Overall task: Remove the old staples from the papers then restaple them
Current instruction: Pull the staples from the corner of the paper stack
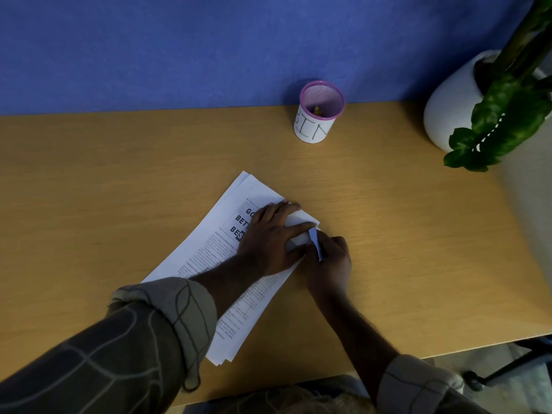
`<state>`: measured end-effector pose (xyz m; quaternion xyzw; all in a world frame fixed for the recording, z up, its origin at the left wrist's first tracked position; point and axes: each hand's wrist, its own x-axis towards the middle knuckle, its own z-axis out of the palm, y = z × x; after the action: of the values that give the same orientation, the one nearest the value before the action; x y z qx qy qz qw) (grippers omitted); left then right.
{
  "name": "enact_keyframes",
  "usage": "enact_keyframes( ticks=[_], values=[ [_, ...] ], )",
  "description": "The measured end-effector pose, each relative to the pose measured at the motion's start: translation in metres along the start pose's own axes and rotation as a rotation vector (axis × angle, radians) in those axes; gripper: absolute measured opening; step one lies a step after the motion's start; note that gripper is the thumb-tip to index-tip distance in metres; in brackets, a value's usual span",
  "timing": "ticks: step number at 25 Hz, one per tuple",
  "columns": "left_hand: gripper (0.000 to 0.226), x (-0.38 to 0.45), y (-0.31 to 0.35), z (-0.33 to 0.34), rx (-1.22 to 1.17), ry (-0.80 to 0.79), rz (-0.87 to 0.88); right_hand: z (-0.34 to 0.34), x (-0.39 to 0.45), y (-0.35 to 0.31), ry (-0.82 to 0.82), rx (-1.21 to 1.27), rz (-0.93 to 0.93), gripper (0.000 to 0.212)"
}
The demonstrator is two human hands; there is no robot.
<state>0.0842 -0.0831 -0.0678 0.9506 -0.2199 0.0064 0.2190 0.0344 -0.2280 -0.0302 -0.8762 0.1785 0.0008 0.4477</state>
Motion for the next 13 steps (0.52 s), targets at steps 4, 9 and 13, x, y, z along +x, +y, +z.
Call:
enact_keyframes(
  ticks=[4, 9, 13],
  values=[
    [0.05, -0.0001, 0.0017, -0.0015, -0.004, -0.018, -0.02, -0.0009, -0.0002, 0.0012, -0.01, 0.057, 0.003, 0.027],
    [0.054, 0.0005, 0.0011, -0.0024, 0.009, -0.045, -0.007, -0.0007, -0.0023, 0.0038, -0.054, -0.006, -0.09, 0.03],
    [0.056, 0.0001, 0.0005, -0.0024, 0.015, -0.058, -0.007, 0.0002, -0.0032, 0.0062, -0.038, -0.104, -0.136, 0.033]
  ],
)
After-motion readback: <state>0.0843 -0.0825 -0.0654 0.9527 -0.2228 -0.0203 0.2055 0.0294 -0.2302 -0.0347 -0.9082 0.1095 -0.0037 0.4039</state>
